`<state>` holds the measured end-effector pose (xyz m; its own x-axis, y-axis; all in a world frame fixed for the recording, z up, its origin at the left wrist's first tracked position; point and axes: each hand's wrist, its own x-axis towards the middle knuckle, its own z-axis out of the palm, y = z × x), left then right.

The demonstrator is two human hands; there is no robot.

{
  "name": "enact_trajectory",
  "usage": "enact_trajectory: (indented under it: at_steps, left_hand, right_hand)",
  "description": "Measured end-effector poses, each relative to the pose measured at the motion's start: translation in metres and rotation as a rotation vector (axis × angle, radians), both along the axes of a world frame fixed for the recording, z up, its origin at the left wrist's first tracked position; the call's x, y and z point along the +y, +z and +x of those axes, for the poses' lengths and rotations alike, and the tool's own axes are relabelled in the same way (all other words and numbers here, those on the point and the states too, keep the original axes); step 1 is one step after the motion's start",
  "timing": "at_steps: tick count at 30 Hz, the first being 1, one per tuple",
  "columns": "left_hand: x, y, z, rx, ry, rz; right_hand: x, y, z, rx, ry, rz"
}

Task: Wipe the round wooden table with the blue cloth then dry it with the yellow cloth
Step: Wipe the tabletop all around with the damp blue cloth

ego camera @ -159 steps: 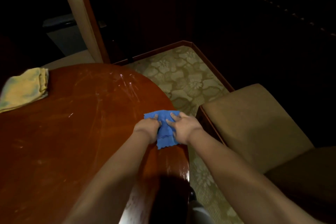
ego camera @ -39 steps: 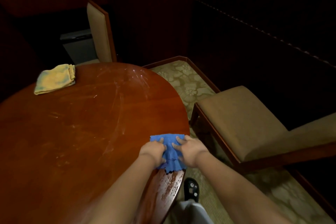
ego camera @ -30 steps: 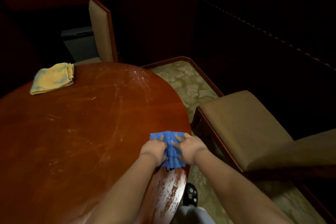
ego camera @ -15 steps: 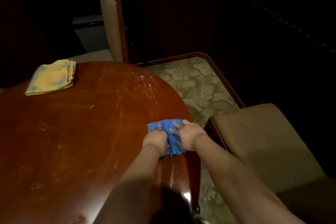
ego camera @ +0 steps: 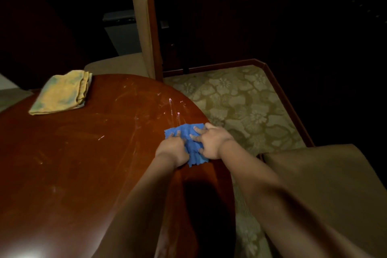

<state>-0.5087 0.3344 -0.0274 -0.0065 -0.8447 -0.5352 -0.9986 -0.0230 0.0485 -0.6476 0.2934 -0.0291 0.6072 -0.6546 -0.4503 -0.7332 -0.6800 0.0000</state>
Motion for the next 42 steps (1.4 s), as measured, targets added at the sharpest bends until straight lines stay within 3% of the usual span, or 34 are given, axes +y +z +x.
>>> enact_trajectory:
  at_steps: [6,16,22,30,42]
  left_hand:
    - [0.040,0.008,-0.007,-0.028,-0.020,0.030]
    - [0.172,0.015,-0.041,-0.073,-0.142,0.132]
    - [0.193,0.009,-0.042,-0.116,-0.211,0.139]
    - [0.150,0.013,-0.037,-0.099,-0.205,0.136]
    - [0.006,0.008,0.000,-0.089,0.008,0.110]
  right_hand:
    - [0.038,0.003,-0.012,0.052,0.002,0.028]
    - [0.167,0.012,-0.048,0.170,0.040,0.055]
    - [0.197,0.010,-0.055,0.164,0.006,0.066]
    - [0.145,0.010,-0.052,0.112,0.035,0.066]
    - [-0.019,0.008,0.000,0.049,0.194,0.019]
